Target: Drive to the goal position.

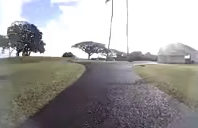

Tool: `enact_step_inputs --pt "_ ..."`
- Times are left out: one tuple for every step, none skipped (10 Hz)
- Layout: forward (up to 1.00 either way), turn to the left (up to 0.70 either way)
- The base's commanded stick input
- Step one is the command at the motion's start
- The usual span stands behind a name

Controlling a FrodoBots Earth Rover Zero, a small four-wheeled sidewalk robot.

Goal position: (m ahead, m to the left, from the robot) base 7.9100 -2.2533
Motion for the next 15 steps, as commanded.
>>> enact_step_inputs --pt "0.60 0.00" --pt "0.60 0.00" --pt "0.60 0.00" --pt "0.60 0.00" --pt "0.60 0.00" --pt "0.60 0.00" --pt "0.60 0.00" --pt "0.60 0.00" --pt "0.60 0.00" --pt "0.60 0.00" --pt "0.60 0.00" --pt "0.60 0.00" --pt "0.60 0.00" --pt "0.60 0.00" --pt "0.60 0.00"
